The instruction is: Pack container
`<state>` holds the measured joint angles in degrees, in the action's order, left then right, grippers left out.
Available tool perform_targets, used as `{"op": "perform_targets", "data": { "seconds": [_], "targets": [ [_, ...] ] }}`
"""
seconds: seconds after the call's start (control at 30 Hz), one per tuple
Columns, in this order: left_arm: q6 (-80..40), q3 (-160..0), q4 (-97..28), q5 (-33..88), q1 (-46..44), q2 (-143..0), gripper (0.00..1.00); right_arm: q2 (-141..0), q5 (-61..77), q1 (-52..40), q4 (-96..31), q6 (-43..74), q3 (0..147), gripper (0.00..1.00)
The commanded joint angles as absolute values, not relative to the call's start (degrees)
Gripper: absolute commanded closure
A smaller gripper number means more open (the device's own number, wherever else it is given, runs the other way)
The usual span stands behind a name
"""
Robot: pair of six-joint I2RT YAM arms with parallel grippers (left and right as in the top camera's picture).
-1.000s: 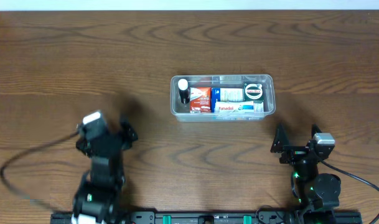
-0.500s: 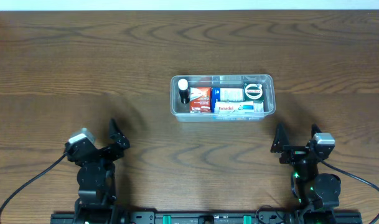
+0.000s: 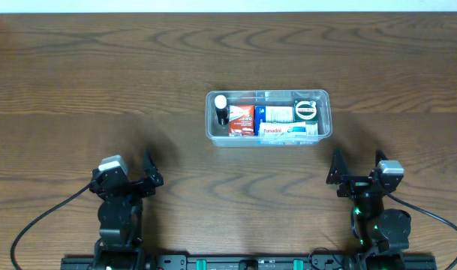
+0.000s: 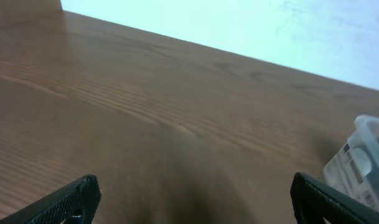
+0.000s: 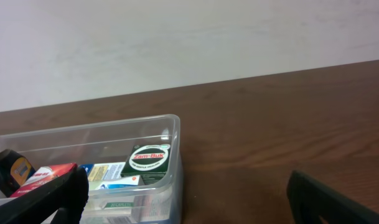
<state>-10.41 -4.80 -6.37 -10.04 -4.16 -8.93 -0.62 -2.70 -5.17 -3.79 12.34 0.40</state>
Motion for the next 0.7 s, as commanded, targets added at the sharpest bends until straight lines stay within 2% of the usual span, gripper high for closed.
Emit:
{"op": "perform_targets", "data": {
  "seconds": [0.0,0.27,0.67],
  "targets": [
    [-8.27,-2.81,-6.31,-8.21,-3.79,-7.18,0.02,-0.32,-2.55,-5.54,-4.03,11.51,0.3,0.01],
    [-1.8,-1.06,-5.69,-0.97,-1.61,-2.59,0.02,-0.32,-2.55,-5.54,-4.03,11.51,0.3,0.01],
    [1.48,-1.06,-5.69,-0.62,-1.52,-0.08,0.02,-0.32,-2.55,-5.54,-4.03,11.51,0.3,0.01]
  ]
}}
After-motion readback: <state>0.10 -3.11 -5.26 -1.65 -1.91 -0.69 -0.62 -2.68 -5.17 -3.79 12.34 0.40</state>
